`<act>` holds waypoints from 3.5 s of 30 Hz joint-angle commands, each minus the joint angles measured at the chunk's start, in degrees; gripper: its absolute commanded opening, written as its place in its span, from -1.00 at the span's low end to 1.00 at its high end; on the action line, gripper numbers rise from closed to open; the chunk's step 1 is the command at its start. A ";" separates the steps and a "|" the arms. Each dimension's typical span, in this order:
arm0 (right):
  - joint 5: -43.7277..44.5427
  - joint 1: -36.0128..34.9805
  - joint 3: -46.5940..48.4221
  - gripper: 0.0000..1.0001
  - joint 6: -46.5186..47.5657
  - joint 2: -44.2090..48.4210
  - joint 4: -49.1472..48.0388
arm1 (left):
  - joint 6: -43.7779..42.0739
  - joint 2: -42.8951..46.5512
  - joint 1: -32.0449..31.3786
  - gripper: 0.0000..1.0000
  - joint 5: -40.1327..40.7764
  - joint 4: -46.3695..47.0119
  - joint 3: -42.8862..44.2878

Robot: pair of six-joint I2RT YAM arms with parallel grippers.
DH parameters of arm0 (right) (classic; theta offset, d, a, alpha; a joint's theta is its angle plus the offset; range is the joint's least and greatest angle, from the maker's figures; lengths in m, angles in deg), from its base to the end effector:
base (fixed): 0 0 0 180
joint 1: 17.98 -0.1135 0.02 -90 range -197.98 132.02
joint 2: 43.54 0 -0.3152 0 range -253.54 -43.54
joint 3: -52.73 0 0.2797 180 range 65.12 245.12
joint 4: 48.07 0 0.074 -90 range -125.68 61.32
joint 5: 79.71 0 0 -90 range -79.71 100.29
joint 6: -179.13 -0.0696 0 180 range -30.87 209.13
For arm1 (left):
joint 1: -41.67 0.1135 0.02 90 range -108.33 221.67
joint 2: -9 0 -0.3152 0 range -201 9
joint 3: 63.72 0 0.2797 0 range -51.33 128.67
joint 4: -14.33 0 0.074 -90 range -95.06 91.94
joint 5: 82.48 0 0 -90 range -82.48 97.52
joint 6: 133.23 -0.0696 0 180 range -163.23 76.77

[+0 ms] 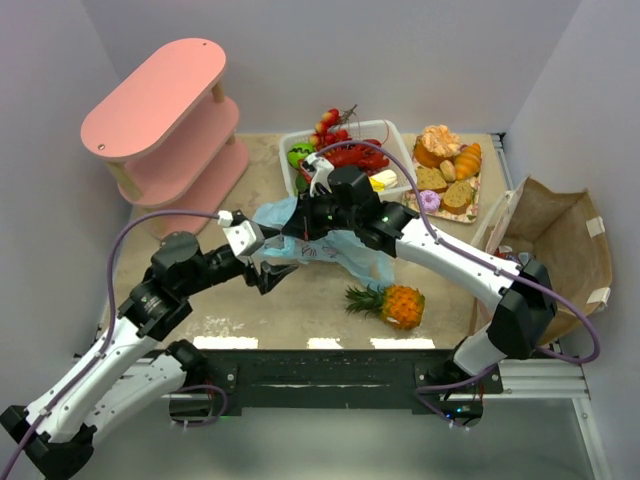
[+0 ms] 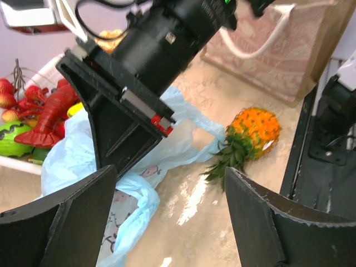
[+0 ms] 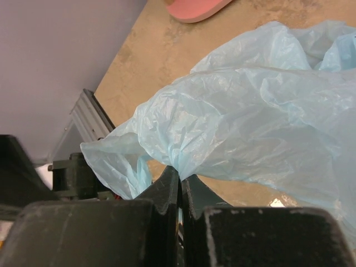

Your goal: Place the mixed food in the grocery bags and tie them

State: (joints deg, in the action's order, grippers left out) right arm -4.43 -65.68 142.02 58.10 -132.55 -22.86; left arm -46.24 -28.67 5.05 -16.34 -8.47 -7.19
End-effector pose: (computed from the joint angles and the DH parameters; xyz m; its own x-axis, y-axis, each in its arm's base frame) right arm 0.2712 0.3243 0.3705 -0.6918 -0.0195 -0.7218 -0.5996 0.5724 0.5592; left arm 0.1217 -0.1255 0.3871 -0.0094 0.0668 -0.9977 0.8711 0.4905 0.0246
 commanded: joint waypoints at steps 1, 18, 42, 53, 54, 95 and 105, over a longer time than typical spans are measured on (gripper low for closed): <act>-2.77 0.07 3.51 -1.00 -1.23 0.95 -1.04 | -4.81 -4.25 0.06 0.66 3.02 -3.03 0.51; -5.93 0.68 3.25 -1.00 -3.25 2.35 -3.06 | -7.72 -12.15 -4.86 0.58 16.46 -3.03 -0.28; -2.27 7.80 -6.23 0.92 11.33 23.42 1.41 | 1.68 -19.36 -0.74 -1.00 10.52 0.04 8.57; 10.92 5.18 -16.07 0.97 22.32 32.33 22.15 | 8.54 -32.20 10.68 -1.00 -11.29 -2.51 19.94; 13.12 1.16 -16.69 0.97 22.32 30.50 22.34 | 9.24 -32.38 12.43 -1.00 -12.00 -1.55 19.50; 49.89 -19.27 -11.26 -0.48 27.51 -12.16 37.35 | 12.23 -32.29 20.18 -1.00 -19.73 3.73 12.29; 28.89 -19.36 1.40 -1.00 28.65 3.56 42.55 | 12.76 -32.55 20.19 -1.00 -20.79 4.26 12.02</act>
State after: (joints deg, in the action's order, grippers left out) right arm 35.37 -84.94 137.06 85.71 -136.20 16.87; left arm -34.78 -61.41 24.78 -34.94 -6.68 5.00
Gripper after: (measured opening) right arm 0.052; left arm 0.022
